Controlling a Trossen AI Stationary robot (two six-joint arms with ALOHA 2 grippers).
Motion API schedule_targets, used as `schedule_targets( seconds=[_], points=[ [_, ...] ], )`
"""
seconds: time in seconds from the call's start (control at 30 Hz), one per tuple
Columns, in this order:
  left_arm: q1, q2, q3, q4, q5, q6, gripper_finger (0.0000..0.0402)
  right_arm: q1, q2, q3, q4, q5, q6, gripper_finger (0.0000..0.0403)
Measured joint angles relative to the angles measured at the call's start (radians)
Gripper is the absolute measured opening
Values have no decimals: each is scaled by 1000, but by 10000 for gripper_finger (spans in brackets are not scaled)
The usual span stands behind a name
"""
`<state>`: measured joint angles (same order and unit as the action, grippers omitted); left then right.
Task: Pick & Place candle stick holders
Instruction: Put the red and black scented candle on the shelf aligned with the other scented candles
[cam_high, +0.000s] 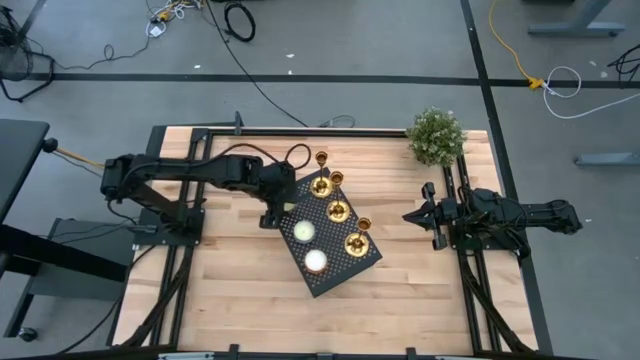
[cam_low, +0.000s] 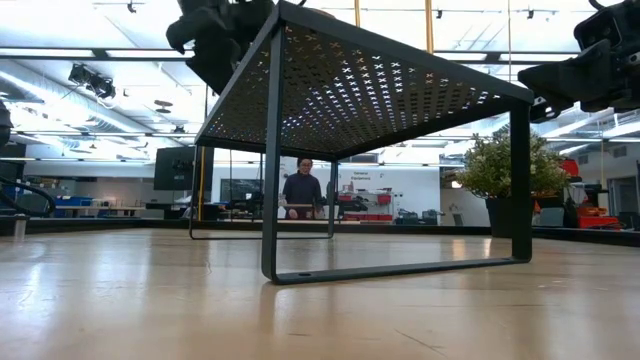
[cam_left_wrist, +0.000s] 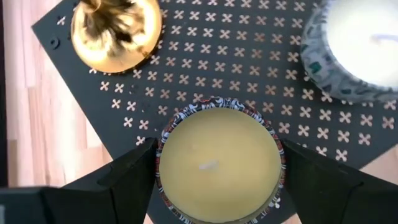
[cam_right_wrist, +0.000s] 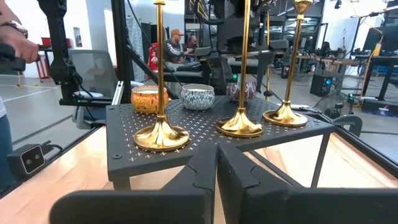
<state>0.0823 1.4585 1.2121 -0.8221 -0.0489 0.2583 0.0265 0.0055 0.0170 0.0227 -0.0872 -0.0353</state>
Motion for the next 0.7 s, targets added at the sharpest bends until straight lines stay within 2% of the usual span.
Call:
schedule_targets(
  seconds=[0.47,0.7],
  points=[
    [-1,11,2,-1,-7,-54,308,0,0,0,-1,0,0,18],
    [-1,14,-2,-18,13,-76,345,0,0,0,-1,0,0,18]
  ],
)
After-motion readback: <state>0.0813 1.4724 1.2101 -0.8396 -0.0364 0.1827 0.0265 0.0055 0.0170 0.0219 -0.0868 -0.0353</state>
